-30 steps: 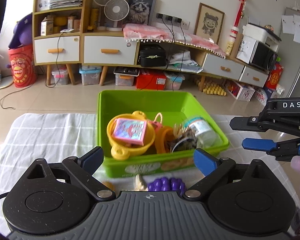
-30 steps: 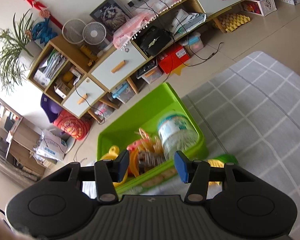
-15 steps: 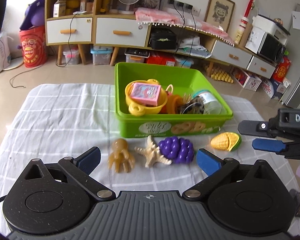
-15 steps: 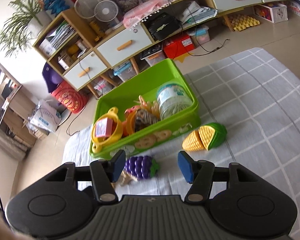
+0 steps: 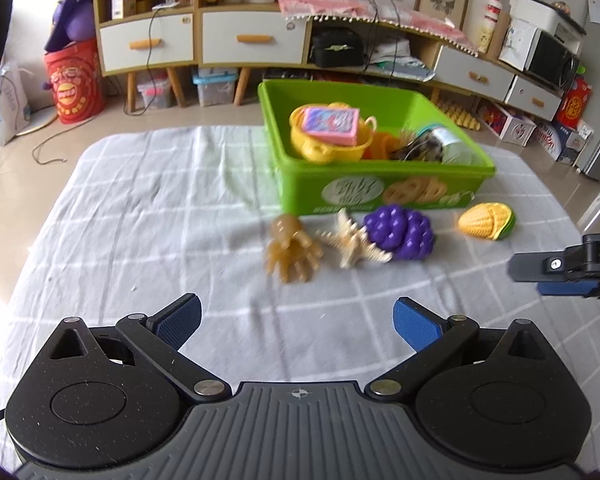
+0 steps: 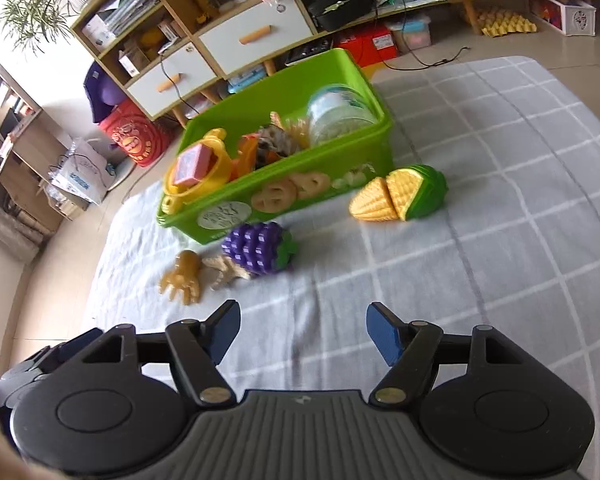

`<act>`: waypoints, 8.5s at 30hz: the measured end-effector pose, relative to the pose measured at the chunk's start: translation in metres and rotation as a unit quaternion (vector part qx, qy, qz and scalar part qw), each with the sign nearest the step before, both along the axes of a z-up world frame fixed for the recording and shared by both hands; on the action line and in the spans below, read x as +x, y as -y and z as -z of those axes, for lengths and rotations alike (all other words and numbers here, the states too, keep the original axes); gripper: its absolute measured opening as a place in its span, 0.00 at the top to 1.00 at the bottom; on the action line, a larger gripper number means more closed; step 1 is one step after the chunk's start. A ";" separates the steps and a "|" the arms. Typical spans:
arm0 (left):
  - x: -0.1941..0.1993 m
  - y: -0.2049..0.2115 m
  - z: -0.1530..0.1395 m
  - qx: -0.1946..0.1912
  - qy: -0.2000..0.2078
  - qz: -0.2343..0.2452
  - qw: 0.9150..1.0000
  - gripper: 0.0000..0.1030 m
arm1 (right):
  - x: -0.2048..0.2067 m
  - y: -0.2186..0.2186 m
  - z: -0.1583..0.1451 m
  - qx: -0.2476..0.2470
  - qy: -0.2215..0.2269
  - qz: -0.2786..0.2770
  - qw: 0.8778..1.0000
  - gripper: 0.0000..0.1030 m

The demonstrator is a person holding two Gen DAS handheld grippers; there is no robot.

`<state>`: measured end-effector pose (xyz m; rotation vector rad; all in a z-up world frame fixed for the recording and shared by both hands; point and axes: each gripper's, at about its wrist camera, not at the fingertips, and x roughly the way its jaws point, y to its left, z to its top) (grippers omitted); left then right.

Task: Organize rigid objects
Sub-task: 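Withdraw both grippers from the bin toward the remaining toys, then grasp the tan octopus toy with the left gripper while the right gripper grasps the corn, then lift the octopus toy and corn with both grippers toward the bin, then open both grippers to drop the octopus toy and corn into the bin, then withdraw both grippers from the bin toward the starfish and grapes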

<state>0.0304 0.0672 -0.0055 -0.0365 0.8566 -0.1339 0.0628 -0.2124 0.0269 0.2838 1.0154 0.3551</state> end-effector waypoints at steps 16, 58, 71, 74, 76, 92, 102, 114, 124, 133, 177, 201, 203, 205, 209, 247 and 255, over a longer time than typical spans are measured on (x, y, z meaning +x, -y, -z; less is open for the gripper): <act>-0.002 0.008 0.036 0.044 -0.036 0.023 0.998 0.02 | -0.005 0.019 0.039 -0.118 0.000 -0.022 0.993 0.43; 0.045 0.006 0.053 0.028 0.062 -0.051 0.996 0.31 | 0.070 -0.009 0.069 -0.176 0.135 0.014 0.975 0.30; 0.049 -0.001 0.049 0.000 0.042 -0.059 0.997 0.54 | 0.072 -0.011 0.065 -0.176 0.140 0.013 0.974 0.62; 0.049 -0.002 0.048 -0.004 0.037 -0.059 0.998 0.54 | 0.074 -0.007 0.064 -0.173 0.131 0.014 0.976 0.67; 0.050 -0.002 0.047 -0.007 0.034 -0.060 0.998 0.54 | 0.073 -0.006 0.064 -0.175 0.132 0.010 0.976 0.70; 0.048 -0.011 0.042 -0.040 0.008 -0.060 0.997 0.54 | 0.069 0.043 0.056 -0.071 0.062 -0.013 0.995 0.93; 0.054 -0.014 0.042 -0.057 0.000 -0.065 0.996 0.54 | 0.084 0.024 0.058 -0.068 0.066 0.020 0.995 0.30; 0.053 -0.016 0.042 -0.062 -0.002 -0.064 0.996 0.54 | 0.094 0.017 0.059 -0.055 0.084 0.118 0.988 0.47; 0.051 -0.022 0.031 -0.087 0.002 -0.073 0.994 0.54 | 0.094 0.030 0.050 -0.016 0.044 0.129 0.991 0.62; 0.049 -0.016 0.020 -0.100 0.012 -0.068 0.993 0.54 | 0.089 0.040 0.045 0.046 -0.015 0.141 0.989 0.68; 0.154 0.058 -0.041 -0.130 0.091 0.019 0.987 0.54 | 0.151 0.002 -0.033 0.115 0.108 0.152 0.976 0.68; 0.177 0.064 -0.027 -0.077 0.085 0.019 0.993 0.21 | 0.179 -0.001 -0.016 0.088 0.103 0.138 0.981 0.58; 0.172 0.062 -0.030 -0.076 0.084 0.020 0.993 0.20 | 0.173 0.001 -0.021 0.087 0.102 0.139 0.981 0.58; 0.169 0.062 -0.034 -0.074 0.083 0.022 0.994 0.20 | 0.167 0.003 -0.025 0.083 0.102 0.137 0.982 0.58; 0.157 0.061 -0.043 -0.064 0.084 0.025 0.994 0.19 | 0.153 0.005 -0.035 0.073 0.106 0.133 0.983 0.57; 0.037 0.018 -0.005 -0.064 0.050 0.000 0.997 0.02 | 0.038 -0.001 -0.003 -0.001 0.049 0.057 0.997 0.41; 0.034 0.016 0.021 -0.034 0.038 0.027 0.998 0.02 | 0.036 -0.014 0.018 -0.025 0.026 0.000 0.999 0.41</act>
